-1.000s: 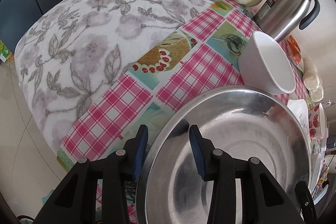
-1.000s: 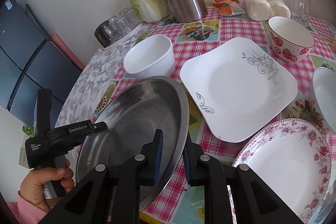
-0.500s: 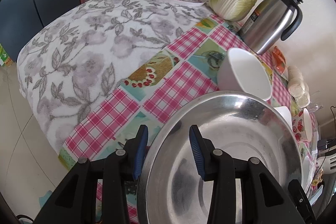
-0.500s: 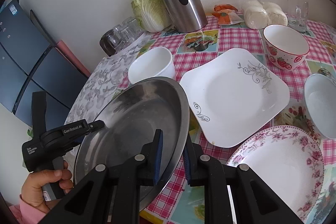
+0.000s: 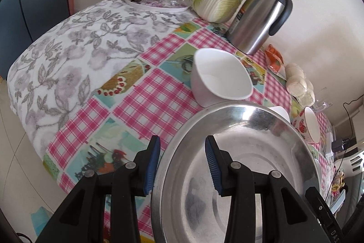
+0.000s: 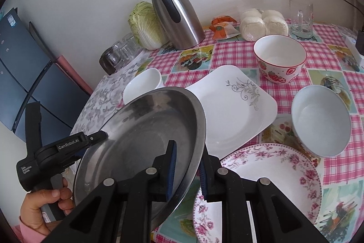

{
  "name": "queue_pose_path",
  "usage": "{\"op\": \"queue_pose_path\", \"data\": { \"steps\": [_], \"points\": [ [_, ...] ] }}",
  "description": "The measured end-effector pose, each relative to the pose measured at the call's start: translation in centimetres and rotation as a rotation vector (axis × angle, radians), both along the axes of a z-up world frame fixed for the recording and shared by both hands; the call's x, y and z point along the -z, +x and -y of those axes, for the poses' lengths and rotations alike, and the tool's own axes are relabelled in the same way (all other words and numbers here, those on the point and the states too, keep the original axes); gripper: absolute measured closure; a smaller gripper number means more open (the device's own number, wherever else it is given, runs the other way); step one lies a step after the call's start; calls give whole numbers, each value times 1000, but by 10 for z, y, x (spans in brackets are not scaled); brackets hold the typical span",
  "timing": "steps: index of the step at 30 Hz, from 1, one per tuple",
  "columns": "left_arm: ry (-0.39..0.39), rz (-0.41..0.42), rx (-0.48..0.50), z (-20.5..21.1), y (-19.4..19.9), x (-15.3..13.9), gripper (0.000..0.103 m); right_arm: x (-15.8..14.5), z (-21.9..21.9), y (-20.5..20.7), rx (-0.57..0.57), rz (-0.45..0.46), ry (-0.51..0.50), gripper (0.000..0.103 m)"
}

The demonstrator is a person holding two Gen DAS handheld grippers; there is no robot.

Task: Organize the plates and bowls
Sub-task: 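Carry the steel basin with both grippers toward the white square bowl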

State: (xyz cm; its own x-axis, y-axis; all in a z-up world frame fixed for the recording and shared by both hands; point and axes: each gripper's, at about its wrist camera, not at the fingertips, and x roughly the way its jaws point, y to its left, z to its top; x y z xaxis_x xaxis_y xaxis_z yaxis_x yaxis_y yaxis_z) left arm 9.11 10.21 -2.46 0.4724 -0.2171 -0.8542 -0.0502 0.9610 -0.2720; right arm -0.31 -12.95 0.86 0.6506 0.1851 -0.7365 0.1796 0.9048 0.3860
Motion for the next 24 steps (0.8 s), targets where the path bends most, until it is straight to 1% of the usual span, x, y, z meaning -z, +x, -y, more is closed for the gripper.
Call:
{"op": "queue_pose_path", "data": {
  "steps": [4,10,19,24],
  "points": [
    [2,-1,34,18,-3,0,61,-1,13,-7,21,0,-21,83],
    [2,-11,78,39,-4,2,61,0,34,-13,53,-4,-12,83],
    [-4,-21,121,60,1,4,61,1,56,-15,76,-2,-6,83],
    [32,-25,156,79,6,8,61,6,67,-13,102,-11,-14,83]
  ]
}}
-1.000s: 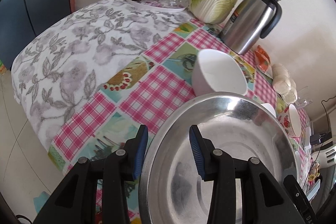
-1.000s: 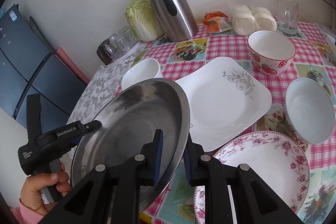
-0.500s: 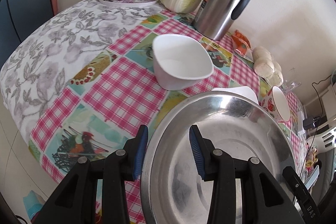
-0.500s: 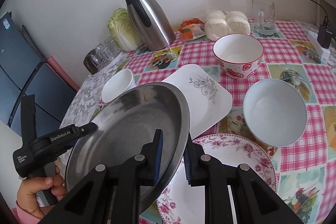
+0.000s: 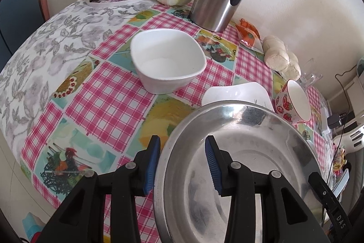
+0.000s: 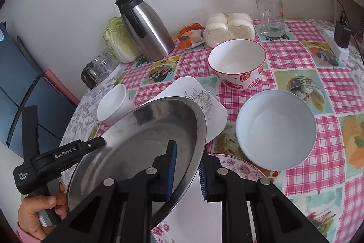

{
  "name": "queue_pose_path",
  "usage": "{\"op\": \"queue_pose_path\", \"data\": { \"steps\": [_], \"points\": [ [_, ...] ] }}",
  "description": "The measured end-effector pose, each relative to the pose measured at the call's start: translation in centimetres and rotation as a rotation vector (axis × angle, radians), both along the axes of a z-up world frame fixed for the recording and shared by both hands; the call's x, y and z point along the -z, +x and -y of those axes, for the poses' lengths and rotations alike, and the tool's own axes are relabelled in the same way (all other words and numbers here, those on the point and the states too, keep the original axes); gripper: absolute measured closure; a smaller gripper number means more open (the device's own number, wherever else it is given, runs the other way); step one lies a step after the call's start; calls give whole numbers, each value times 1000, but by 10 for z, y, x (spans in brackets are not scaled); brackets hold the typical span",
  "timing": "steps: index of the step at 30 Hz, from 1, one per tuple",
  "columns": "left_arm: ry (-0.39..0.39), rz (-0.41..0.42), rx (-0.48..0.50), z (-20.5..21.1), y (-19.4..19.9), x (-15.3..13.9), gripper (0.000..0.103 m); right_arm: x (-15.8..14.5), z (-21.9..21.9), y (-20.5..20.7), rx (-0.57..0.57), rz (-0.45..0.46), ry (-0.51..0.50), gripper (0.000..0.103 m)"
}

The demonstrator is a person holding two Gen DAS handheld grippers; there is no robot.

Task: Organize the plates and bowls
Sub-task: 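Carry the steel basin with both grippers toward the white square bowl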

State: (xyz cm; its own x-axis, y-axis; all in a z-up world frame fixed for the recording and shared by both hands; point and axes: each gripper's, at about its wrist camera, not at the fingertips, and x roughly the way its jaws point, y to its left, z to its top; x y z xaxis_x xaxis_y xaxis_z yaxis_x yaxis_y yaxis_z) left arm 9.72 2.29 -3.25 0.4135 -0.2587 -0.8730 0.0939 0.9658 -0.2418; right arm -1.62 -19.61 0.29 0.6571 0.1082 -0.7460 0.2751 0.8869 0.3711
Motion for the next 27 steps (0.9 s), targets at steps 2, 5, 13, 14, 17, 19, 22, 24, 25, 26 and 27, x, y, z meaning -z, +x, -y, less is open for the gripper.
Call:
{"op": "queue_pose_path", "data": {
  "steps": [2,5,13,14,17,19,22,24,25,26,27],
  "points": [
    [8,-4,16,7,3,2,61,4,4,2,14,-10,-8,83],
    [25,4,37,17,6,3,61,9,10,5,31,-24,-17,83],
    [27,-10,64,34,24,9,61,19,29,14,85,-26,10,83],
    [30,-9,66,36,26,8,61,20,29,16,87,-28,3,83],
    [37,-1,77,42,34,6,61,21,28,24,90,-37,-27,83],
    [38,4,85,44,39,3,61,21,30,29,90,-38,-26,83],
    [19,8,84,45,47,0,61,18,35,34,99,-21,-27,83],
    [22,10,84,48,53,0,61,17,37,39,106,-14,-22,83],
    [24,9,84,50,56,1,61,18,37,41,109,-14,-22,83],
    [22,5,85,51,59,2,61,19,38,43,111,-16,-23,83],
    [17,4,84,52,61,3,61,20,38,46,114,-19,-25,83]
  ]
}}
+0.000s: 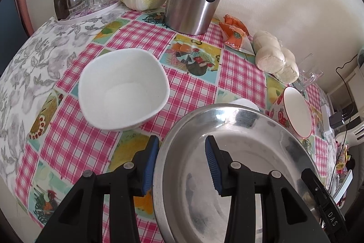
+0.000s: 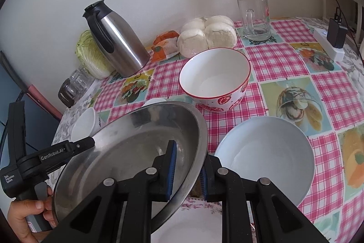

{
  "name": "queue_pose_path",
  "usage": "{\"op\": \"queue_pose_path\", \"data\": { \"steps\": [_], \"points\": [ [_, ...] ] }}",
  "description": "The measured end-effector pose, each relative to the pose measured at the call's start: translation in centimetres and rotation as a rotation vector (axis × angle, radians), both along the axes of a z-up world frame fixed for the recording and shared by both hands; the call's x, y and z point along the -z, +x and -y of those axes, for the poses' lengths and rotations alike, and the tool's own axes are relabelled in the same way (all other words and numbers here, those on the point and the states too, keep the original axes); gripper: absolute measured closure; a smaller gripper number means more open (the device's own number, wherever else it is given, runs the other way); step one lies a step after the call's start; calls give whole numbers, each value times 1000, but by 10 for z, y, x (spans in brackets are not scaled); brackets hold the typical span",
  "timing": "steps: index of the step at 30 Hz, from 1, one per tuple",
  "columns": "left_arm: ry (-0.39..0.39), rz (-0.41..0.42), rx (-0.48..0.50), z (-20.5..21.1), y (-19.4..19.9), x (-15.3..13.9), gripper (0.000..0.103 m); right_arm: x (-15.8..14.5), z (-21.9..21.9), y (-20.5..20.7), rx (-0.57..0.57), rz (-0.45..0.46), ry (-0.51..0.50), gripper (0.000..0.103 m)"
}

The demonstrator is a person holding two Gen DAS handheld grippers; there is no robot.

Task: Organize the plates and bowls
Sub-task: 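Carry the steel basin with both grippers toward the white square bowl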

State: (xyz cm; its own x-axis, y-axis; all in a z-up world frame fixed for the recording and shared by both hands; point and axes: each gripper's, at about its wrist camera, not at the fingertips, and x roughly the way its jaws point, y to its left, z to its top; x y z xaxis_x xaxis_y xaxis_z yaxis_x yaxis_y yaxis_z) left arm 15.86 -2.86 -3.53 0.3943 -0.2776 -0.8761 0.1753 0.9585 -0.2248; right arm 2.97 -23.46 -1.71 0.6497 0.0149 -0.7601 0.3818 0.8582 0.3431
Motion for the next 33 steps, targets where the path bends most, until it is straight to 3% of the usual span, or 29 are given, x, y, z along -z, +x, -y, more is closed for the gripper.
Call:
{"op": "queue_pose_path", "data": {
  "steps": [18,23,29,33],
  "points": [
    [-58,25,-4,-3,25,4,60,16,3,29,5,-7,12,81],
    [-60,-2,3,-5,25,10,60,33,3,30,6,-59,19,81],
    [-54,-93,-16,-11,28,35,60,37,-4,33,-12,-93,-25,81],
    [-66,-97,-18,-12,28,39,60,38,-7,33,-21,-107,-43,81]
  ]
}}
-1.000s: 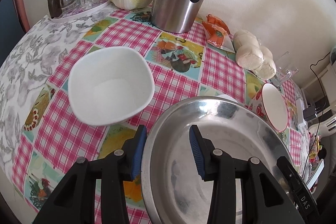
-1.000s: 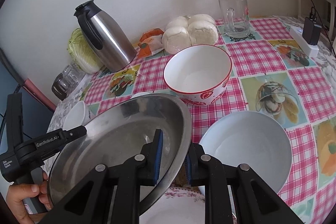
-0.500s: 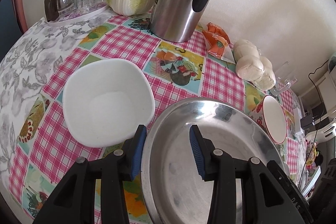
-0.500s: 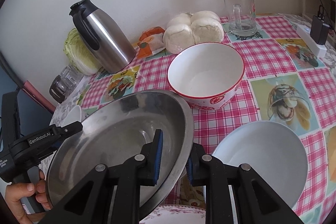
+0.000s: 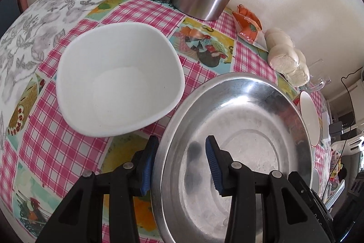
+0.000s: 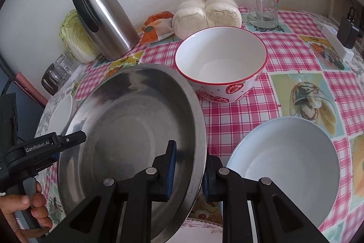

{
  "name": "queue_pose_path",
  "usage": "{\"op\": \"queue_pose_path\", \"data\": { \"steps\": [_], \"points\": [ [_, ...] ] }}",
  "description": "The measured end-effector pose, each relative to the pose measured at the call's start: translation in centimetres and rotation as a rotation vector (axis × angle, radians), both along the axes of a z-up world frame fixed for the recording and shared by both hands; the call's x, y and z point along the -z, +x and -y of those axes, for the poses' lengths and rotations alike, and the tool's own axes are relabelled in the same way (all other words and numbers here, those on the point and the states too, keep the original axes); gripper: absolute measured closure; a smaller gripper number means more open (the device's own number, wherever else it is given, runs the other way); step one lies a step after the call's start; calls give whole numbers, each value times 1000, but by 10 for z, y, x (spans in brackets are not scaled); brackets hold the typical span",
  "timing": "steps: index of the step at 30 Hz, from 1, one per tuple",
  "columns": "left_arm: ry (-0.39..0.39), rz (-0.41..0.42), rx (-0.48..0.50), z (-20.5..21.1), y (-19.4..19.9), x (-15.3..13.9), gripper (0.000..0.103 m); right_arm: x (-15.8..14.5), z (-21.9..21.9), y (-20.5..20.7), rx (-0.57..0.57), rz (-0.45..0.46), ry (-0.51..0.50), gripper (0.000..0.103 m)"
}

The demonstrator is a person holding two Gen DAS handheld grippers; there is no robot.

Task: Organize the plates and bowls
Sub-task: 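Carry the steel basin with both grippers toward the white square bowl, then lower the steel basin onto the table and open both grippers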

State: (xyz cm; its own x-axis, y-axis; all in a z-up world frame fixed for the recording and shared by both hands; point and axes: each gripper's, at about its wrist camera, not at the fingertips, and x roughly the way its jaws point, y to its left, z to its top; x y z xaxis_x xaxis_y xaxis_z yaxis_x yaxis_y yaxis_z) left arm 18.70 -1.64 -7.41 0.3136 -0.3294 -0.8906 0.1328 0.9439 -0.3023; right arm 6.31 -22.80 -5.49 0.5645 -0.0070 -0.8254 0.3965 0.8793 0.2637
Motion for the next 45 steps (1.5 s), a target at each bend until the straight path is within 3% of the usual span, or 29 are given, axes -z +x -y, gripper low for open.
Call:
{"op": "queue_pose_path", "data": {
  "steps": [4,9,18,27,37,42,45],
  "points": [
    [-1,17,-11,-4,1,-3,61,0,2,-1,-4,-6,18,81],
    [-9,17,-24,-10,3,-4,75,-3,4,-1,-1,-16,29,79],
    [-14,5,-25,-11,2,-2,77,-13,11,-10,41,10,5,75],
    [-30,24,-10,-10,3,-7,77,-18,6,-7,27,16,-42,74],
    [-44,23,-20,-14,5,-7,76,-16,7,-5,43,46,-18,74],
    [-20,4,-13,-11,4,-7,71,-15,10,-5,41,39,0,74],
    [-4,11,-3,-10,2,-12,60,-17,8,-6,41,32,-11,72]
  ]
}}
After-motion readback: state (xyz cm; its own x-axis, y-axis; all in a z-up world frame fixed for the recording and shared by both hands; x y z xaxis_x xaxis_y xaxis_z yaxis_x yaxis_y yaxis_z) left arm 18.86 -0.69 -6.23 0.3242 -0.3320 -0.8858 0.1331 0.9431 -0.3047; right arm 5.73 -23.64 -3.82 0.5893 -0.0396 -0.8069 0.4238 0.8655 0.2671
